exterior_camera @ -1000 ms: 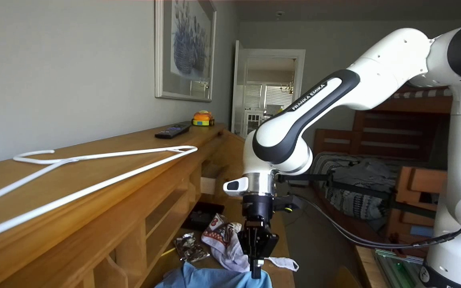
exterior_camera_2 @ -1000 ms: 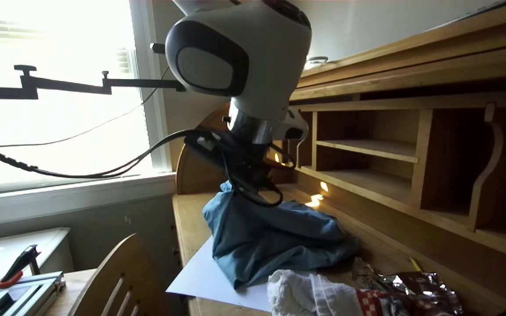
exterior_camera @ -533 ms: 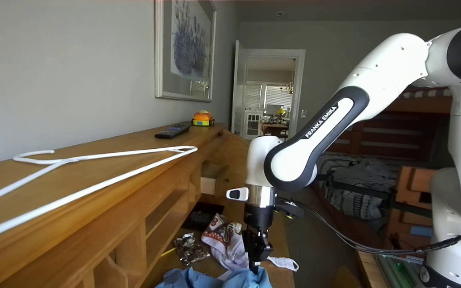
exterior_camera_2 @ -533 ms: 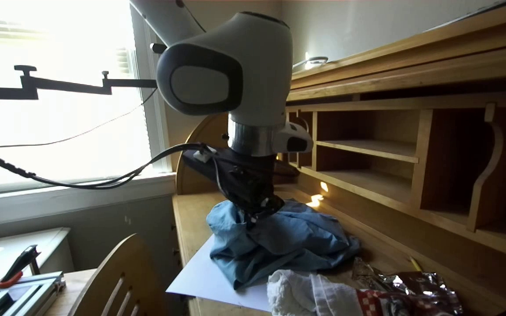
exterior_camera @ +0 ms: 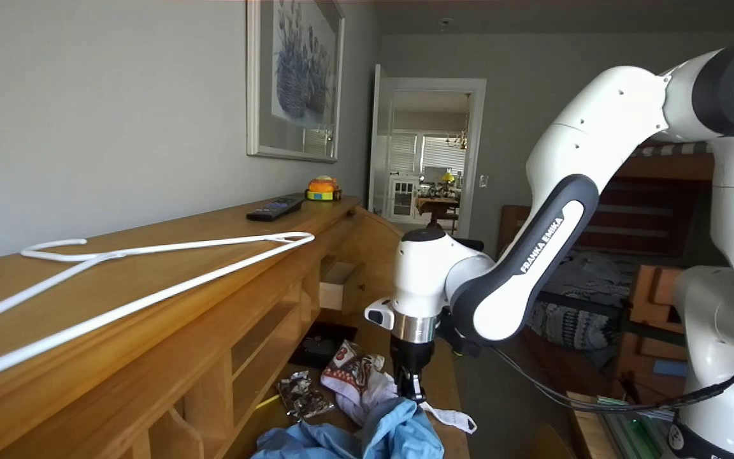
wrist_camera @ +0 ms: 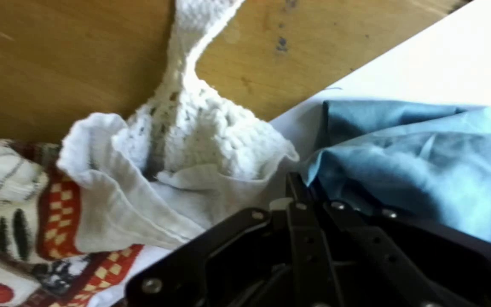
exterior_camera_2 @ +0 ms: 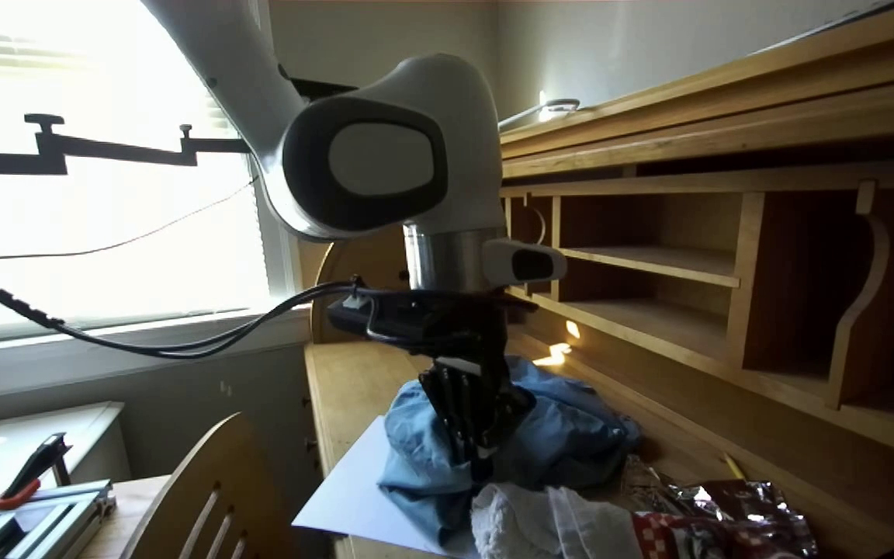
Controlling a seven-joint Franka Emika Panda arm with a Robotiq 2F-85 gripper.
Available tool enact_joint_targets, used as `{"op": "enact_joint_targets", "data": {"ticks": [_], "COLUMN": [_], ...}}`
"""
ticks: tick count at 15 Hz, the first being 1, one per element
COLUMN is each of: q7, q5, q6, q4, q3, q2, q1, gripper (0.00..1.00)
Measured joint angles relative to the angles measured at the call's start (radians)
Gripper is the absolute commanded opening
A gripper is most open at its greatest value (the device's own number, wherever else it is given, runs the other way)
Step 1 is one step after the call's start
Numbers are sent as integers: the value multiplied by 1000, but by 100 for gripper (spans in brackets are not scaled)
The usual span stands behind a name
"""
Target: Fold the blue cloth
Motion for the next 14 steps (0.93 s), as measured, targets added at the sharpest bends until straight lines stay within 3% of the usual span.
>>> {"op": "enact_joint_targets", "data": {"ticks": [3, 5, 10, 14], "q7": [216, 352, 650, 783], "q5": [-191, -257, -351, -408], "q6": [-1, -1, 0, 0], "q4": [22, 38, 63, 75], "q3": [-166, -207, -114, -65], "q2": [18, 34, 76, 103], "q1": [143, 207, 229, 230], "gripper": [0, 0, 0, 0]}}
